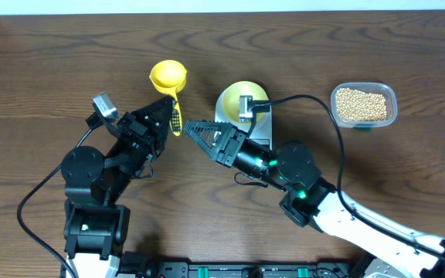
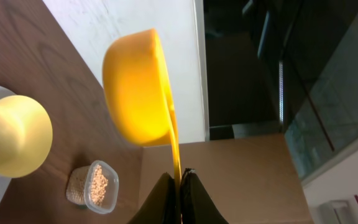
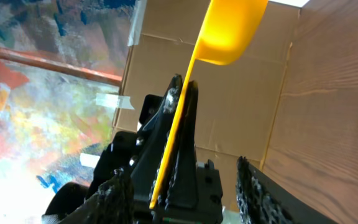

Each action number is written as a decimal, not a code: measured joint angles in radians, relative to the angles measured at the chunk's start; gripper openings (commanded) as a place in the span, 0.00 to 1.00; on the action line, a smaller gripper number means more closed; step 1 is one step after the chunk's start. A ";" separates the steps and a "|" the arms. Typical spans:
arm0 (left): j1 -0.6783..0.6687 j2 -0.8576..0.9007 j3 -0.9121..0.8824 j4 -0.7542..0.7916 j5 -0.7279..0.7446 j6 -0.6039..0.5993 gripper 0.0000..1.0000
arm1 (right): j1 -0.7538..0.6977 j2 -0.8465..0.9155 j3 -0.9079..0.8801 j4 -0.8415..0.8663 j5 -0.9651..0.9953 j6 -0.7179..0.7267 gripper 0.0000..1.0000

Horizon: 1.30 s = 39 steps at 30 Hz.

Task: Scoop item into bowl and weigh 50g on scale
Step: 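Move the right gripper toward the scoop handle held by the left, then grasp the scoop handle with the right gripper below the left gripper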

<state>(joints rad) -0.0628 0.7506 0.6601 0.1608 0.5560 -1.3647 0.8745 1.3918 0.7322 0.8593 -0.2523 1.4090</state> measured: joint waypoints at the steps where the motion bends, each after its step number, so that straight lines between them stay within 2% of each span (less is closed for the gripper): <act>1: 0.000 0.000 0.000 0.000 0.000 0.000 0.07 | 0.002 0.011 0.000 0.013 0.003 0.002 0.49; 18: 0.000 0.000 0.000 -0.003 0.021 0.000 0.07 | 0.010 0.029 0.064 0.013 -0.013 0.008 0.42; 25: -0.015 0.000 0.000 -0.003 0.022 0.000 0.07 | 0.036 0.029 0.065 0.013 -0.020 0.014 0.36; 29: -0.026 0.000 0.000 -0.003 0.021 0.000 0.07 | 0.039 0.029 0.065 -0.002 -0.021 0.018 0.24; 34: -0.025 0.000 0.000 -0.003 0.018 0.000 0.07 | 0.039 0.029 0.066 -0.048 -0.020 0.022 0.16; 38: -0.026 0.000 0.000 -0.004 0.018 0.000 0.07 | 0.039 0.029 0.066 -0.069 -0.022 0.014 0.01; 39: -0.026 0.000 0.000 -0.005 0.018 0.000 0.07 | 0.039 0.029 0.066 -0.068 -0.022 0.008 0.01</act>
<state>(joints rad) -0.0883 0.7506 0.6601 0.1562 0.5739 -1.3647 0.9131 1.4204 0.7982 0.7914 -0.2741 1.4170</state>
